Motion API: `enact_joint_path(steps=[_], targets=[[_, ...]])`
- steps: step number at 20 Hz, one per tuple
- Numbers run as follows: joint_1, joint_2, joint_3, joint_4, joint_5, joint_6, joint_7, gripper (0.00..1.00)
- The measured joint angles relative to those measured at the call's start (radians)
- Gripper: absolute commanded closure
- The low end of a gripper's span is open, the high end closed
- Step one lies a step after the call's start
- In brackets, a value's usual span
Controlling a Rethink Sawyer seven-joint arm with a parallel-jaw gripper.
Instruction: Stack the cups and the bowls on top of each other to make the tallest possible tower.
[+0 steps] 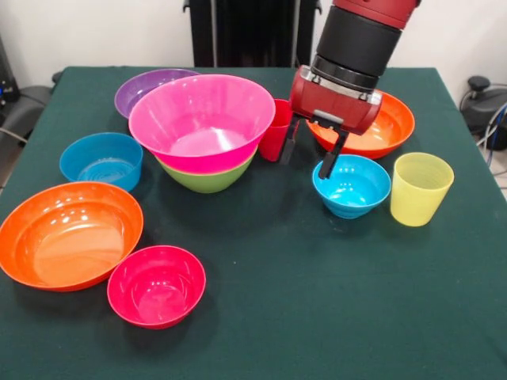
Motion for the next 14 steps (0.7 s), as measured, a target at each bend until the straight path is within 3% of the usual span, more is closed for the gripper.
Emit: enact_joint_path(steps=[14], targets=[[0.002, -0.032, 0.023, 0.008, 0.063, 0.0, 0.0, 0.0]])
